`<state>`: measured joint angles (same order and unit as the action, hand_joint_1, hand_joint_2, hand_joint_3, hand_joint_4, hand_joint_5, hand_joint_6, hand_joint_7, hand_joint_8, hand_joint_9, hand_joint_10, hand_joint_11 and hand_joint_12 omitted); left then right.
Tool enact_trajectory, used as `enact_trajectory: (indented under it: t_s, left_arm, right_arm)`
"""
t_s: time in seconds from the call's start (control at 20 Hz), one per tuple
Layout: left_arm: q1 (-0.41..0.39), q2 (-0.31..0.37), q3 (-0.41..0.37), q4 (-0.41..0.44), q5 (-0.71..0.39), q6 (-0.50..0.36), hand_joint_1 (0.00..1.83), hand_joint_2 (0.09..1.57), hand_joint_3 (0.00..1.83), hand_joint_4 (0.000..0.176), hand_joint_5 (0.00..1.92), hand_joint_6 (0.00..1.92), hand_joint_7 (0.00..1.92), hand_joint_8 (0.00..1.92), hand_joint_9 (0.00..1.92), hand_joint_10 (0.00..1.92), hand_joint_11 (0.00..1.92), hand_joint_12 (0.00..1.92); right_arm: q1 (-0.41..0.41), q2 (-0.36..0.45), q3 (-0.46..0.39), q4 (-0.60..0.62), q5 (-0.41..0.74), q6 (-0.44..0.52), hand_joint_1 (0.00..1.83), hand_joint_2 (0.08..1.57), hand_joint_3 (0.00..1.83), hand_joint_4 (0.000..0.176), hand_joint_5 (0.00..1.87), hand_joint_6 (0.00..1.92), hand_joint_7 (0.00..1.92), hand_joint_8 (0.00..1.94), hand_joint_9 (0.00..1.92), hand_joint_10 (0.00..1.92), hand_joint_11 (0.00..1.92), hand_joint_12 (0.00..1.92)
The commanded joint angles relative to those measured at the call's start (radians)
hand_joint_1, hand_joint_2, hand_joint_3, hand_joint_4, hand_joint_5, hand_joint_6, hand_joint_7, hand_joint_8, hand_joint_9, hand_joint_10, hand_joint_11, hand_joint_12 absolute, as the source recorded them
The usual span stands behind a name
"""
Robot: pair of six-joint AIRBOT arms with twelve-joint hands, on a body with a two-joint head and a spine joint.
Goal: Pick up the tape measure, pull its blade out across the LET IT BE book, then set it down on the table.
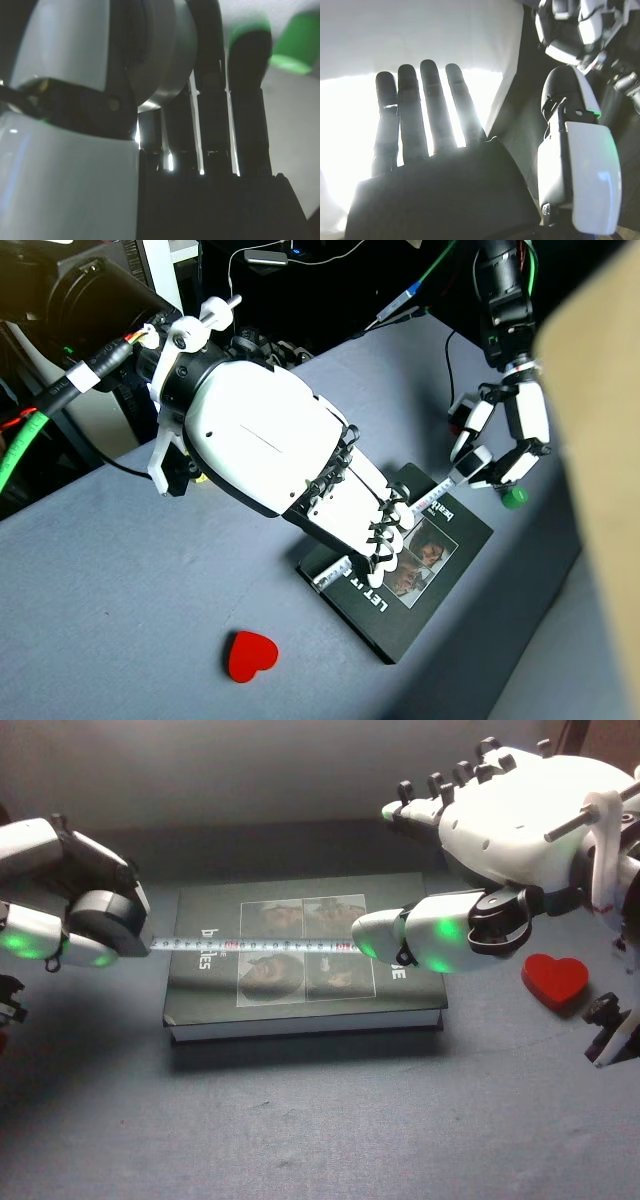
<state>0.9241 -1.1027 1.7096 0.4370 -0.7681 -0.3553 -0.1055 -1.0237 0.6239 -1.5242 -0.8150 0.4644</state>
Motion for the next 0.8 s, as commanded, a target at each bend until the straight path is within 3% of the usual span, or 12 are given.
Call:
enact_trajectory:
  t_s: [0.0,0.05,0.15,0.4,0.45,0.55,0.6,0.65,0.7,0.75]
  left_arm:
    - [-0.017,0.018,-0.009,-0.058,-0.070,-0.001,1.50,1.03,0.00,0.000,1.02,0.71,1.35,0.18,1.16,0.73,0.91,1.39]
    - [-0.030,0.046,-0.051,-0.058,-0.059,0.009,1.50,1.03,0.00,0.000,1.02,0.71,1.35,0.18,1.16,0.73,0.90,1.40]
    - [-0.052,0.088,-0.119,-0.058,-0.036,0.031,1.40,1.04,0.00,0.000,0.99,0.80,1.30,0.36,1.13,0.90,1.06,0.75]
    - [-0.084,0.219,-0.318,-0.058,0.029,0.081,1.40,1.04,0.00,0.000,0.99,0.82,1.27,0.41,1.13,0.91,1.08,0.72]
    - [-0.082,0.251,-0.368,-0.062,0.043,0.100,1.50,1.03,0.00,0.000,1.01,0.72,1.32,0.24,1.18,0.70,0.92,1.36]
    - [-0.054,0.297,-0.436,-0.102,0.051,0.136,1.50,1.03,0.00,0.000,1.01,0.72,1.32,0.24,1.18,0.69,0.92,1.38]
    - [-0.028,0.313,-0.464,-0.132,0.045,0.152,1.42,1.03,0.00,0.000,1.02,0.76,1.33,0.26,1.16,0.82,0.98,1.01]
    - [0.004,0.321,-0.484,-0.158,0.029,0.163,1.42,1.03,0.00,0.000,1.02,0.76,1.33,0.26,1.16,0.82,0.98,1.01]
    - [0.045,0.321,-0.497,-0.196,0.001,0.181,1.40,1.03,0.00,0.000,1.00,0.81,1.29,0.36,1.15,0.88,1.07,0.77]
    - [0.091,0.315,-0.507,-0.243,-0.039,0.213,1.40,1.03,0.00,0.000,1.00,0.81,1.28,0.37,1.15,0.88,1.07,0.76]
  right_arm:
    - [0.009,0.005,0.000,-0.076,-0.012,0.004,0.02,1.08,0.00,0.000,0.17,0.00,0.27,0.00,0.28,0.01,0.00,0.78]
    - [0.009,0.005,0.000,-0.076,-0.016,0.005,0.03,1.08,0.00,0.000,0.17,0.00,0.27,0.00,0.28,0.01,0.00,0.79]
    - [0.008,0.005,0.000,-0.076,-0.018,0.006,0.03,1.08,0.00,0.000,0.18,0.00,0.27,0.00,0.28,0.00,0.00,0.78]
    - [0.000,0.004,0.000,-0.077,-0.015,0.006,0.04,1.08,0.00,0.000,0.17,0.00,0.26,0.00,0.26,0.00,0.00,0.76]
    - [-0.001,0.004,0.000,-0.077,-0.015,0.006,0.05,1.09,0.00,0.000,0.17,0.00,0.26,0.00,0.26,0.00,0.00,0.74]
    - [-0.001,0.004,0.000,-0.077,-0.017,0.005,0.05,1.10,0.00,0.000,0.17,0.00,0.26,0.00,0.25,0.00,0.00,0.73]
    - [-0.001,0.004,0.000,-0.077,-0.017,0.005,0.05,1.10,0.00,0.000,0.17,0.00,0.26,0.00,0.25,0.00,0.00,0.74]
    - [-0.002,0.004,0.000,-0.077,-0.016,0.005,0.05,1.10,0.00,0.000,0.17,0.00,0.26,0.00,0.25,0.00,0.00,0.74]
    - [-0.003,0.004,0.000,-0.077,-0.014,0.005,0.04,1.10,0.00,0.000,0.17,0.00,0.26,0.00,0.25,0.00,0.00,0.74]
    - [-0.004,0.004,0.000,-0.077,-0.011,0.005,0.04,1.10,0.00,0.000,0.17,0.00,0.26,0.00,0.25,0.00,0.00,0.72]
